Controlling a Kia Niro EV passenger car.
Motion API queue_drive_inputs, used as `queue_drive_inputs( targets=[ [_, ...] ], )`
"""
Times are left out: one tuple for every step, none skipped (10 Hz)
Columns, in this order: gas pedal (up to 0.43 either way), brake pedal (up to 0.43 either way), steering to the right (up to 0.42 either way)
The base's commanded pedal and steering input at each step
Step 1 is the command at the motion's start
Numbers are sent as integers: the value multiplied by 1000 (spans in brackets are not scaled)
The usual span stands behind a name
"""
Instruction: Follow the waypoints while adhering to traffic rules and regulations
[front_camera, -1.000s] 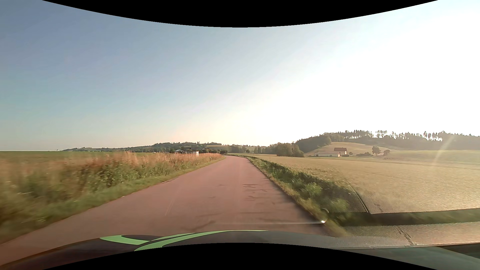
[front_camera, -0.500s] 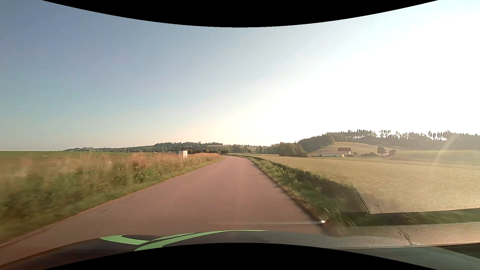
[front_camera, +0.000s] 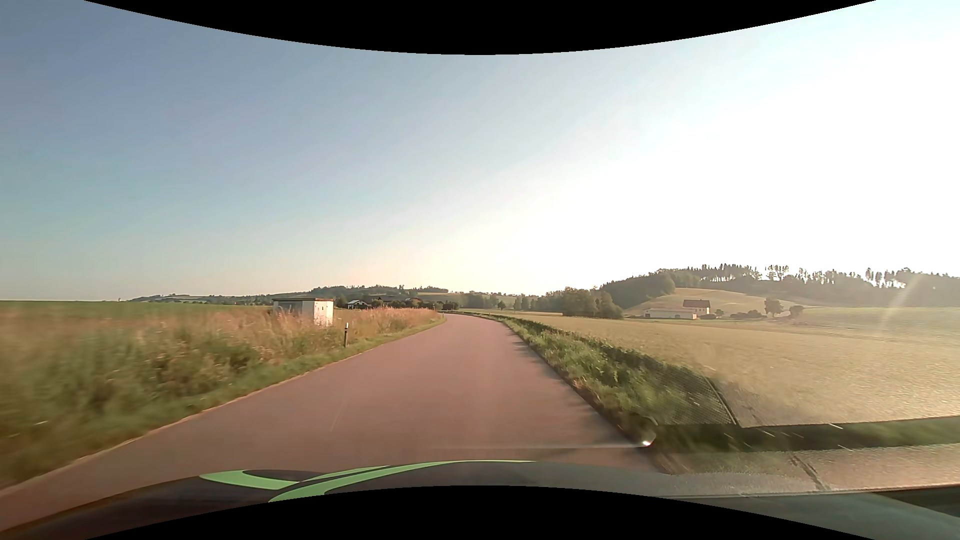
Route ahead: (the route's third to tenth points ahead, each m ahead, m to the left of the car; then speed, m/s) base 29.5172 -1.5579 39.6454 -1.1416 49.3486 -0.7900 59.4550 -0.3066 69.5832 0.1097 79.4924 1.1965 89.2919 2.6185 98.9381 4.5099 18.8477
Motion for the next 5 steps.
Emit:
queue_drive_inputs(
  targets=[
    [110, 0, 1],
    [98, 0, 1],
    [87, 0, 1],
    [87, 0, 1],
    [87, 0, 1]
  ],
)
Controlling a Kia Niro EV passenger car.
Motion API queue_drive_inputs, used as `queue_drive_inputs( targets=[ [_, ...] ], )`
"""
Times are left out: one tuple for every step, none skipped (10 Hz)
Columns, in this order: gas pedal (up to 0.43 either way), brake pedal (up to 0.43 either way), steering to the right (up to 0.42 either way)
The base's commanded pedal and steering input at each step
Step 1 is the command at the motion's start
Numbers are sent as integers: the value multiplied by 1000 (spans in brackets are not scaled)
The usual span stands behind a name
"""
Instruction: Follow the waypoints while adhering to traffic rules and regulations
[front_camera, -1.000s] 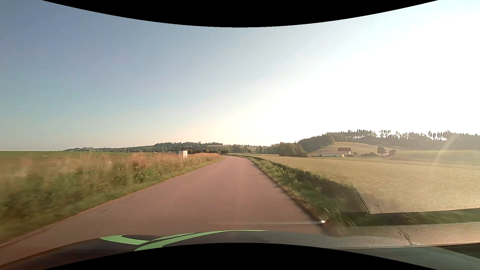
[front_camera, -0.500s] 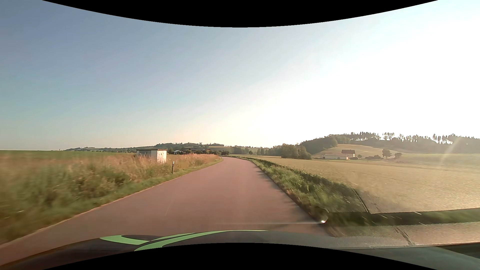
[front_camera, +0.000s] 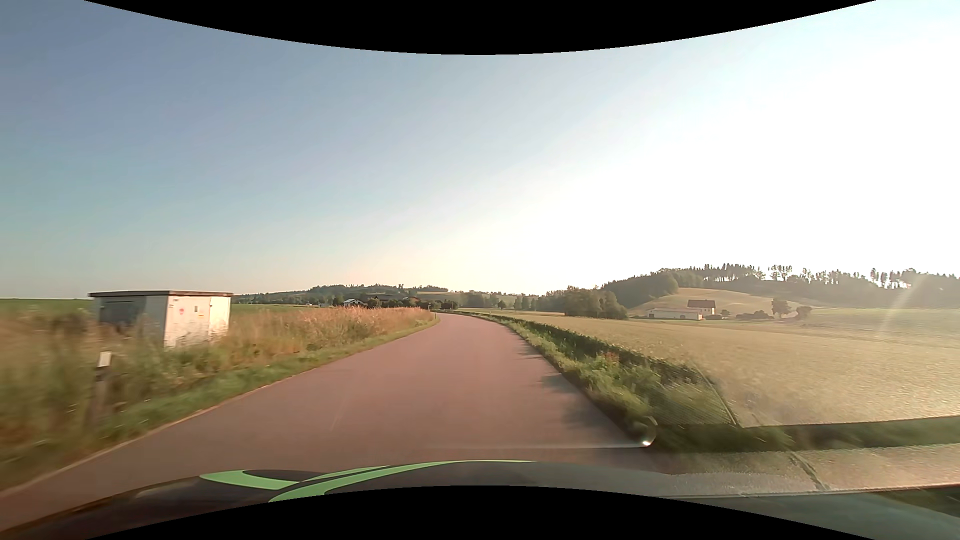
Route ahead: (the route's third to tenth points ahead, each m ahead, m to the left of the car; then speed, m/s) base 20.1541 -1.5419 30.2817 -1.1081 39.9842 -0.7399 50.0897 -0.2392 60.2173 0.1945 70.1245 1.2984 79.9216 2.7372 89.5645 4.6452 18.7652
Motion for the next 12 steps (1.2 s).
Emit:
queue_drive_inputs(
  targets=[
    [87, 0, 1],
    [87, 0, 1],
    [87, 0, 1],
    [87, 0, 1],
    [87, 0, 1],
    [87, 0, 1],
    [87, 0, 1],
    [87, 0, 1],
    [87, 0, 0],
    [87, 0, -1],
    [87, 0, -5],
    [87, 0, -9]
  ],
)
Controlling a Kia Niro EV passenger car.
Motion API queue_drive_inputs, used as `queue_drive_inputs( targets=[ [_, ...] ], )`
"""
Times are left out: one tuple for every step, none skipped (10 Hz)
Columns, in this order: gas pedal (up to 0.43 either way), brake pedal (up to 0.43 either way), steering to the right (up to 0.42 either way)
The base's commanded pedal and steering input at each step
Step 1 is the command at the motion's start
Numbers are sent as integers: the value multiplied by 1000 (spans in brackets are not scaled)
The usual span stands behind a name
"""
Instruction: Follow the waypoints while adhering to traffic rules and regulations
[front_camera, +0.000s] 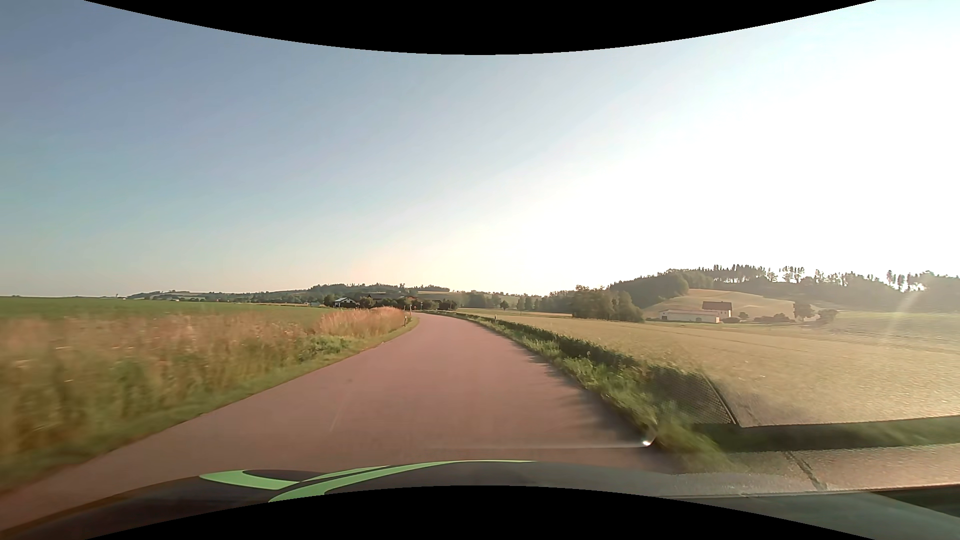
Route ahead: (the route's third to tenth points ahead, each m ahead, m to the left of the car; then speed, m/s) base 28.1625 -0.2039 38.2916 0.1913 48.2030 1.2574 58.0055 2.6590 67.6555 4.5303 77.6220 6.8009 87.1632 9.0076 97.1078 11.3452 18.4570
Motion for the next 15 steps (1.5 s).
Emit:
queue_drive_inputs(
  targets=[
    [87, 0, -12],
    [87, 0, -14],
    [98, 0, -14],
    [98, 0, -15],
    [98, 0, -15],
    [98, 0, -15],
    [98, 0, -15],
    [98, 0, -15],
    [98, 0, -15],
    [98, 0, -17],
    [98, 0, -17],
    [98, 0, -17],
    [110, 0, -17],
    [110, 0, -17],
    [110, 0, -17]
  ],
)
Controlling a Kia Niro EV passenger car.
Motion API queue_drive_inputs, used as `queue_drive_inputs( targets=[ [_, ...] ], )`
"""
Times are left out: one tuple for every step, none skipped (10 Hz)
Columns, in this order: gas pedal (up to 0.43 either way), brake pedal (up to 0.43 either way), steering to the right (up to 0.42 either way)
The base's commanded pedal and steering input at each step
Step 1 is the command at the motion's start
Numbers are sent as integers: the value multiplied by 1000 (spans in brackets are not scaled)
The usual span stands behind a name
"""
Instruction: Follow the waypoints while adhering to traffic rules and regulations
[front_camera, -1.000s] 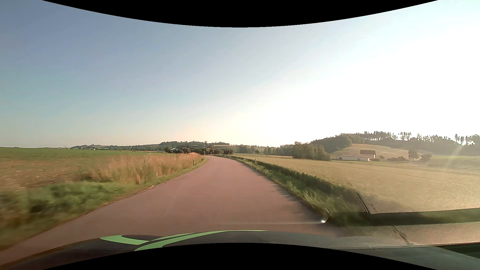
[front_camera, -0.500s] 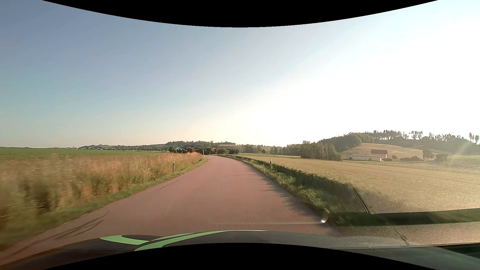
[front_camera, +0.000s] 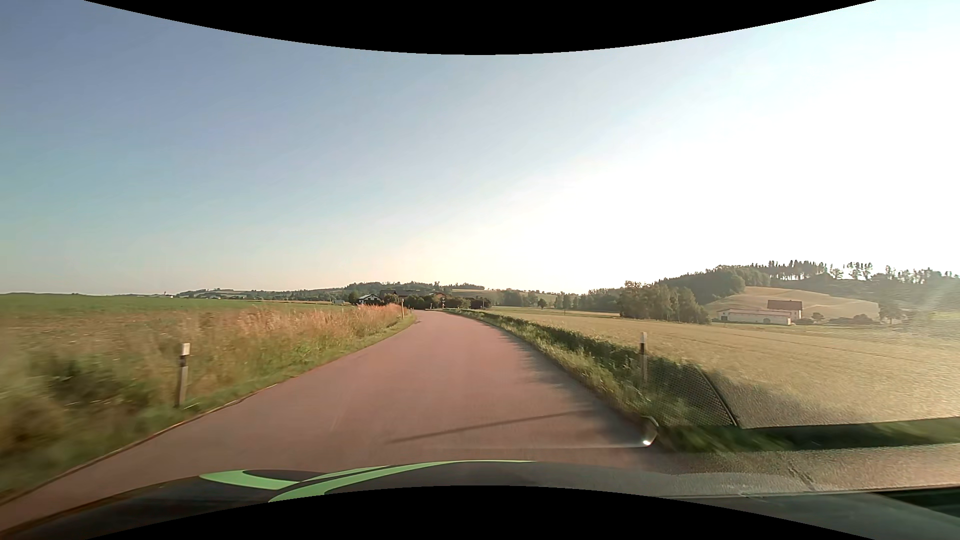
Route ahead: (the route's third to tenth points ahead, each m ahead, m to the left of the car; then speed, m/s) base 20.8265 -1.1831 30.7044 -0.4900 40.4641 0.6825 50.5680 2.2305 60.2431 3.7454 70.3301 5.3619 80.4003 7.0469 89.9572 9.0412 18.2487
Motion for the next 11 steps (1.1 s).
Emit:
queue_drive_inputs(
  targets=[
    [118, 0, -17],
    [118, 0, -17],
    [118, 0, -17],
    [118, 0, -17],
    [118, 0, -17],
    [118, 0, -17],
    [118, 0, -18],
    [118, 0, -18],
    [118, 0, -18],
    [118, 0, -19],
    [118, 0, -19]
  ],
)
